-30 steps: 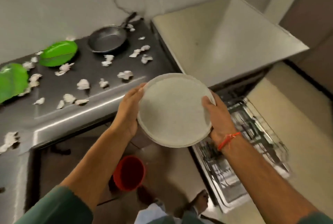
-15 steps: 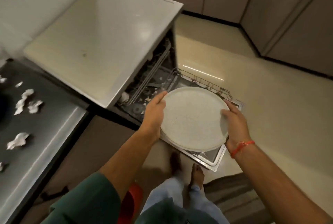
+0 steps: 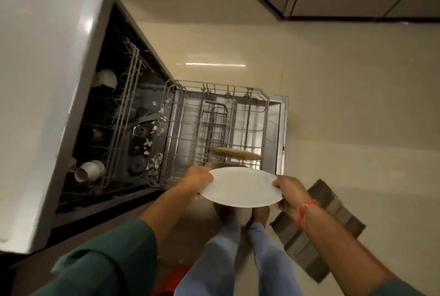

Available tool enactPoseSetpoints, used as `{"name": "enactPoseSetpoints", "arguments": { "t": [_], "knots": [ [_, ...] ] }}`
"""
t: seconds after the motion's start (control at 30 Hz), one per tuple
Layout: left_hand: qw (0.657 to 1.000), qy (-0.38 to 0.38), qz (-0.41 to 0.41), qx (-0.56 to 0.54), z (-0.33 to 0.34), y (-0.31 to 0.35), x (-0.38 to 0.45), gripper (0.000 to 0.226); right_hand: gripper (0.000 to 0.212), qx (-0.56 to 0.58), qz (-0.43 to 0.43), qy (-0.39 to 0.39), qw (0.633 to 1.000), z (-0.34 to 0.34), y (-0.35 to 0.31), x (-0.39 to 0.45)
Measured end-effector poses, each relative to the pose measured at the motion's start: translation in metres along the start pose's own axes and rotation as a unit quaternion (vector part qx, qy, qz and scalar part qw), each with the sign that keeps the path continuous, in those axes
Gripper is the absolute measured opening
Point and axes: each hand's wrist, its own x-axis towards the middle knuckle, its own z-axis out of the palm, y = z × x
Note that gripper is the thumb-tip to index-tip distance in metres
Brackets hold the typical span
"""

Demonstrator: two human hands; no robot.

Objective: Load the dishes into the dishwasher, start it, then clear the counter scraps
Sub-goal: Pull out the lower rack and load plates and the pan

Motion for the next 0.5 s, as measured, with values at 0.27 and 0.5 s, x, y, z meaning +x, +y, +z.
{"name": "enactPoseSetpoints", "arguments": {
  "t": [0.27, 0.5],
  "knots": [
    [0.997, 0.031, 0.040, -0.054, 0.010, 0.014, 0.068, 0.025, 0.031, -0.021, -0.038, -0.012, 0.999, 0.022, -0.009, 0.075],
    [0.997, 0.046, -0.011, -0.057, -0.003, 0.033, 0.132, 0.024, 0.023, -0.049, -0.007, -0.008, 0.999, 0.046, -0.036, 0.122]
  ]
}}
